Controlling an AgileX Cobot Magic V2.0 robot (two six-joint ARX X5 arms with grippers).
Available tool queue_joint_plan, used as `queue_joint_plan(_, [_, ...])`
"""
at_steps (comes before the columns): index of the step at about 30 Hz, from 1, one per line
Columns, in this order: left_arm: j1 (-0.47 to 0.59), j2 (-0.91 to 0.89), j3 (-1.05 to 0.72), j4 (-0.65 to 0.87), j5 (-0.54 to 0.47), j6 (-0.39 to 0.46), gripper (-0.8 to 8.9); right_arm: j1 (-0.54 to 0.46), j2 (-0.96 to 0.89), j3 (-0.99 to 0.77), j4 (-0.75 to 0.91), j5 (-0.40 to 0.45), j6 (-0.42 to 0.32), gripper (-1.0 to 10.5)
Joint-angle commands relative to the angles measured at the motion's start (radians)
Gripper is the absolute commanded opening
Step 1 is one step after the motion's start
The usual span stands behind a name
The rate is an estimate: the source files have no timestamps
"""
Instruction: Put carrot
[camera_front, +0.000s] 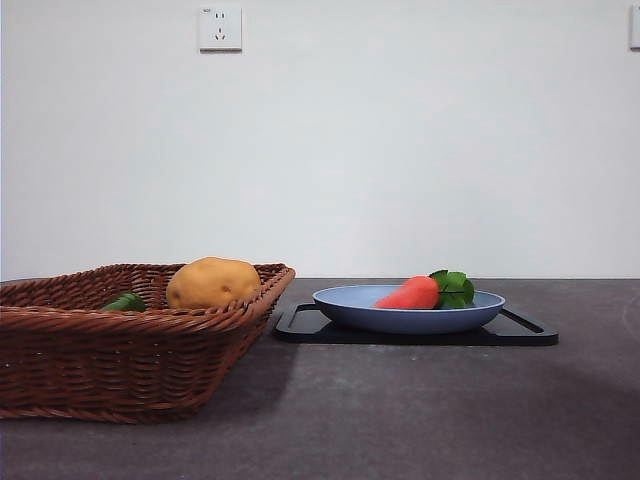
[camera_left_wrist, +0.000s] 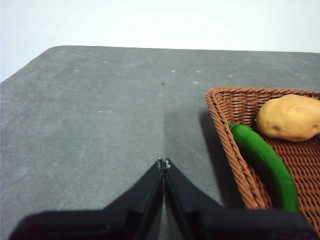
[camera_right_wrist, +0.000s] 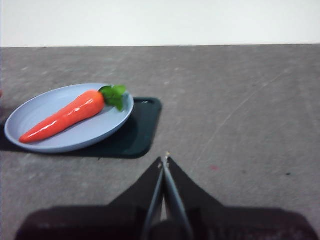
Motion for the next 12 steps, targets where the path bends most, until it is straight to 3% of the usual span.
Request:
queue_joint_plan(1, [0.001, -0.004, -0.011, 0.006, -0.001, -0.006, 0.08, 0.000, -0.021, -0.027, 0.020, -0.005, -0.004, 0.1])
queue_joint_plan(12, [0.001, -0.004, -0.011, 0.006, -0.001, -0.006, 0.08, 0.001, -0.041, -0.053, 0.035, 0.000, -0.004, 0.1])
